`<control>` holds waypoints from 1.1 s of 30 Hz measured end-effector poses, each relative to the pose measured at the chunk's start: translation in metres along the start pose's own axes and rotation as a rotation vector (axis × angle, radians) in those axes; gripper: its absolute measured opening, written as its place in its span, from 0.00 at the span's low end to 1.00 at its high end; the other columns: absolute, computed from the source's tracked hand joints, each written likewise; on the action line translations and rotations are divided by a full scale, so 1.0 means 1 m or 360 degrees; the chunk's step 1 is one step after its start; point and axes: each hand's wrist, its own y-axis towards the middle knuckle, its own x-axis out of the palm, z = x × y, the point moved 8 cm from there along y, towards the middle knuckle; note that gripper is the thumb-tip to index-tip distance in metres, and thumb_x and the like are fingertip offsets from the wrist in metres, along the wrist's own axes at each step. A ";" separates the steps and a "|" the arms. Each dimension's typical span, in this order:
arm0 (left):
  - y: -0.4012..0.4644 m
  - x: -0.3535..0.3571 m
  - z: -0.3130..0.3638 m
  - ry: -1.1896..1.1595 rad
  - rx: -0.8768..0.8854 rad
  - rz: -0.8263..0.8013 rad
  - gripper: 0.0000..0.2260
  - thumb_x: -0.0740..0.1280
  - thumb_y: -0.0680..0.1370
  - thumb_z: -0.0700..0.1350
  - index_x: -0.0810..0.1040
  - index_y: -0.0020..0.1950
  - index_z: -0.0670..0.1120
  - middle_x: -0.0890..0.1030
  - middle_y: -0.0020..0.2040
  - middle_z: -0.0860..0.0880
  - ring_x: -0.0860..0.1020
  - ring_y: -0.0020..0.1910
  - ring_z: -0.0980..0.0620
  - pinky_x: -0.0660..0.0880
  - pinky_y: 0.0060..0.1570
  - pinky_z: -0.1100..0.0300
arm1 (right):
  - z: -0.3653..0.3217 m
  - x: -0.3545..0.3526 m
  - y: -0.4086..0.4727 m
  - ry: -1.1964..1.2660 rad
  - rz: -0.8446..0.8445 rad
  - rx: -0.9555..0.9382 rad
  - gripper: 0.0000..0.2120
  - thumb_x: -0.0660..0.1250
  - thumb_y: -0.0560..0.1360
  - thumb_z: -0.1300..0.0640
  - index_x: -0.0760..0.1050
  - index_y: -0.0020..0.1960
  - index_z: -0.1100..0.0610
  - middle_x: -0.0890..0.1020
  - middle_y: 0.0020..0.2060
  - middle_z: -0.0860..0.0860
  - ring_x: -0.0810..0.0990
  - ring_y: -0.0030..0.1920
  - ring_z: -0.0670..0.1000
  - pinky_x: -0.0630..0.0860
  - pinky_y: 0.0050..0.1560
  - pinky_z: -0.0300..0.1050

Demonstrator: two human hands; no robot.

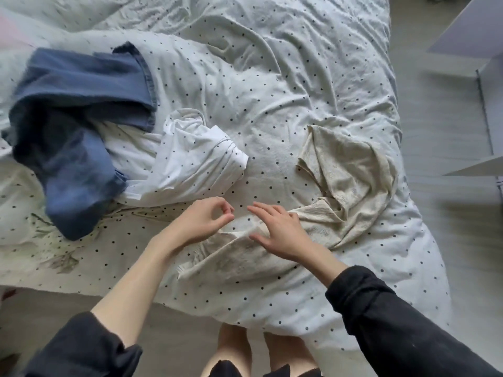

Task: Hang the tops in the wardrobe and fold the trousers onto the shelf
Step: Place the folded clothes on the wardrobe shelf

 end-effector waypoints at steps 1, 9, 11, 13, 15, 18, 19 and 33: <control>0.005 -0.004 0.007 -0.0011 0.0012 0.0004 0.05 0.66 0.78 0.46 0.74 0.42 0.53 0.80 0.54 0.53 0.76 0.55 0.56 0.70 0.56 0.60 | -0.002 -0.006 0.001 -0.0043 -0.0040 -0.0007 0.27 0.58 0.79 0.44 0.55 0.76 0.46 0.58 0.75 0.43 0.55 0.74 0.48 0.58 0.67 0.55; -0.008 0.058 -0.064 0.0662 -0.0118 -0.0475 0.25 0.58 0.76 0.33 0.67 0.71 0.50 0.62 0.75 0.54 0.54 0.76 0.51 0.61 0.70 0.53 | 0.005 0.035 0.008 -0.0402 -0.0414 0.0025 0.22 0.51 0.82 0.46 0.57 0.74 0.50 0.68 0.71 0.51 0.62 0.72 0.53 0.57 0.68 0.63; -0.012 0.060 -0.066 0.0856 0.0061 -0.0335 0.14 0.62 0.77 0.41 0.75 0.62 0.48 0.70 0.71 0.54 0.55 0.76 0.51 0.62 0.69 0.53 | 0.006 0.040 0.006 -0.0389 -0.0354 0.0079 0.21 0.51 0.81 0.44 0.62 0.72 0.50 0.75 0.65 0.52 0.69 0.67 0.54 0.59 0.66 0.60; -0.014 0.043 -0.047 0.0776 0.0236 -0.0033 0.08 0.66 0.75 0.42 0.79 0.53 0.47 0.79 0.60 0.52 0.64 0.72 0.51 0.63 0.68 0.53 | 0.003 0.034 0.002 -0.0329 -0.0212 0.0070 0.23 0.53 0.80 0.41 0.63 0.72 0.49 0.74 0.65 0.51 0.68 0.66 0.53 0.62 0.66 0.58; -0.014 0.008 -0.012 0.0510 0.0342 0.0177 0.04 0.68 0.73 0.43 0.80 0.46 0.47 0.82 0.47 0.51 0.76 0.58 0.48 0.68 0.59 0.54 | -0.004 0.009 0.001 -0.0168 -0.0075 0.0046 0.25 0.57 0.78 0.39 0.64 0.72 0.46 0.70 0.68 0.49 0.64 0.69 0.52 0.61 0.66 0.56; -0.012 -0.051 0.054 0.0252 0.0462 0.0350 0.10 0.67 0.71 0.51 0.83 0.45 0.48 0.83 0.40 0.49 0.79 0.43 0.48 0.73 0.44 0.57 | -0.015 -0.053 0.004 0.0190 0.0175 0.0013 0.15 0.66 0.75 0.46 0.77 0.60 0.49 0.75 0.63 0.47 0.67 0.67 0.50 0.62 0.66 0.53; -0.013 -0.075 0.079 0.0274 0.0557 0.0464 0.12 0.66 0.70 0.53 0.83 0.46 0.48 0.84 0.41 0.48 0.79 0.42 0.48 0.73 0.43 0.57 | -0.016 -0.083 0.003 0.0317 0.0294 0.0027 0.11 0.67 0.75 0.50 0.80 0.55 0.51 0.79 0.58 0.49 0.72 0.63 0.51 0.66 0.63 0.51; -0.074 -0.207 0.391 0.0373 0.1505 0.0964 0.06 0.71 0.70 0.45 0.84 0.45 0.45 0.80 0.44 0.48 0.79 0.41 0.48 0.75 0.45 0.58 | -0.028 -0.378 -0.173 0.0737 0.1341 -0.0105 0.11 0.72 0.72 0.58 0.77 0.53 0.52 0.79 0.37 0.46 0.76 0.34 0.42 0.74 0.40 0.34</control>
